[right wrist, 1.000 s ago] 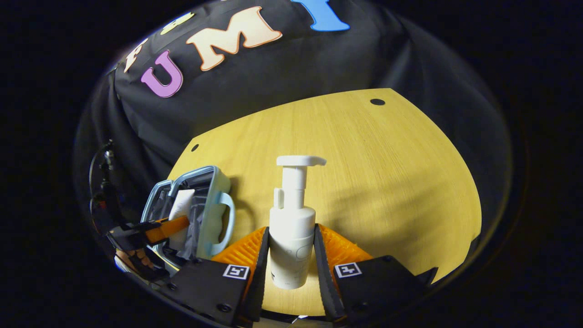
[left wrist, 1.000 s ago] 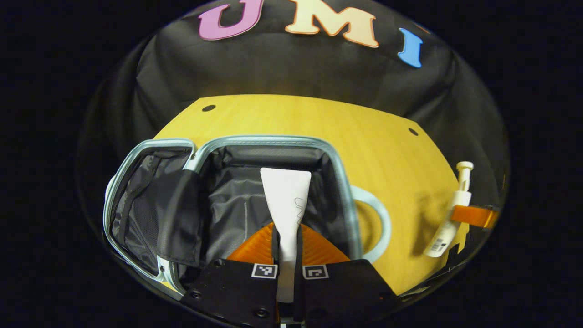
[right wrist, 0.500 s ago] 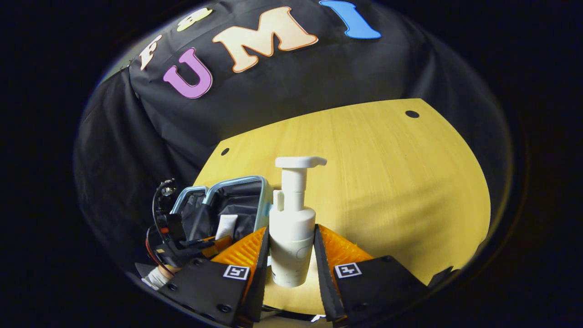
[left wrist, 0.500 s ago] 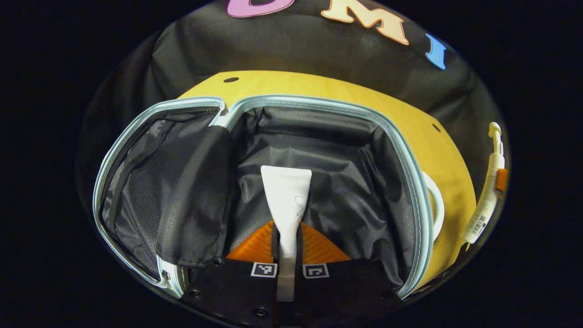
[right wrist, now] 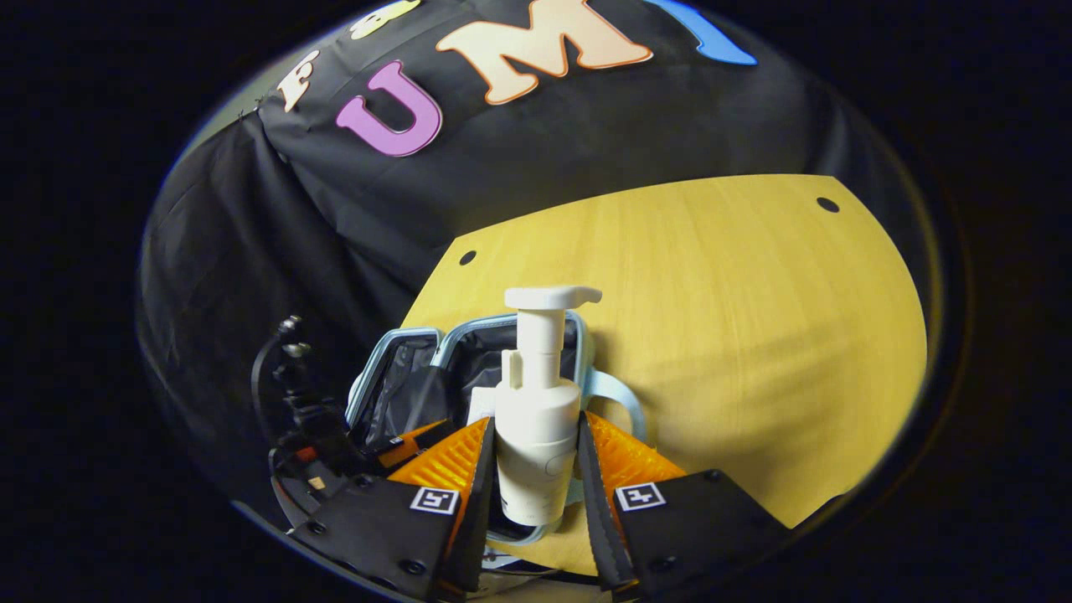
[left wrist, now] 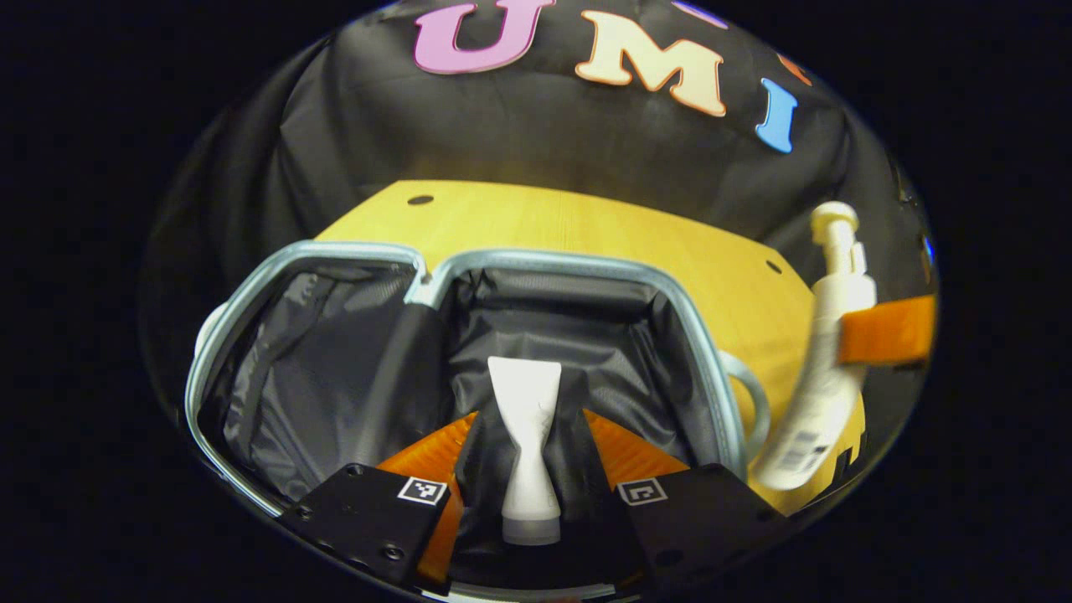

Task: First open the suitcase, pack the skin care products into it, and then close the suitcase.

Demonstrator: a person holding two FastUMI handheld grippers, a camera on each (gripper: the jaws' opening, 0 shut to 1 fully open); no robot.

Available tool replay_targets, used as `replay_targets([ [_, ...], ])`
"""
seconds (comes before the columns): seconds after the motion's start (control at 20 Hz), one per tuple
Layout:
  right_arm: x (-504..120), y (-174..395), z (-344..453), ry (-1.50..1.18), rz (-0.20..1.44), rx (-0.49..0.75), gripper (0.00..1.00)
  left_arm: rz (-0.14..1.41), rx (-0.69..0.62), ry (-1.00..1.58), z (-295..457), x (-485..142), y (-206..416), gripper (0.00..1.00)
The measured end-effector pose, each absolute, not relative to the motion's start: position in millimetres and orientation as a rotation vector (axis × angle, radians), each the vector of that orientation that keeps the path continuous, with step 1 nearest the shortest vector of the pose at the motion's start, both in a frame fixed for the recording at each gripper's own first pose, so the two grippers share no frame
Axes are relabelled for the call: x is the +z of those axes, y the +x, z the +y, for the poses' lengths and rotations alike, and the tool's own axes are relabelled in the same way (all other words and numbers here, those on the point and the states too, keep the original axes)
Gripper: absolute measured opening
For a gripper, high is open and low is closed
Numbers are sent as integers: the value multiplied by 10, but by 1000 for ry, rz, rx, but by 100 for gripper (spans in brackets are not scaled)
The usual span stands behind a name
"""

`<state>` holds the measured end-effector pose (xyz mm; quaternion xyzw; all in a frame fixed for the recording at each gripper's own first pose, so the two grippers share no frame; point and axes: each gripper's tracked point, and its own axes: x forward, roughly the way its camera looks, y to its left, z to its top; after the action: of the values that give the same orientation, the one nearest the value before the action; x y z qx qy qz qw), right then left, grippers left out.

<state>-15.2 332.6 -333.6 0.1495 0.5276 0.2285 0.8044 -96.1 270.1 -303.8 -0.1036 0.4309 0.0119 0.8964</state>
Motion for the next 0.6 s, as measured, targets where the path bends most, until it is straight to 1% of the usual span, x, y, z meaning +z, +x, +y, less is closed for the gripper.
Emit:
replay_targets([
  [0.05, -3388, -188, 3435, 315, 1146, 505, 52, 868, 36, -215, 2790, -2937, -932, 63],
  [0.1, -3454, -222, 3542, 308, 1161, 520, 53, 854, 55, -216, 2905, -2857, -926, 61],
  [0.2, -3585, -298, 3728, 299, 1198, 547, 52, 825, 96, -228, 3138, -2716, -932, 61],
  [0.3, -3731, -369, 3875, 283, 1239, 560, 53, 803, 146, -235, 3394, -2615, -979, 61],
  [0.35, -3800, -409, 3932, 271, 1256, 556, 52, 797, 177, -235, 3540, -2579, -1017, 61],
  [0.4, -3883, -444, 3977, 249, 1281, 548, 53, 787, 206, -233, 3691, -2542, -1070, 61],
  [0.45, -3985, -475, 4016, 230, 1302, 535, 51, 781, 239, -232, 3838, -2516, -1123, 61],
  [0.55, -4198, -545, 4057, 187, 1350, 511, 52, 775, 301, -235, 4129, -2475, -1264, 61],
  [0.6, -4270, -556, 4092, 184, 1372, 505, 55, 779, 333, -236, 4294, -2481, -1338, 61],
])
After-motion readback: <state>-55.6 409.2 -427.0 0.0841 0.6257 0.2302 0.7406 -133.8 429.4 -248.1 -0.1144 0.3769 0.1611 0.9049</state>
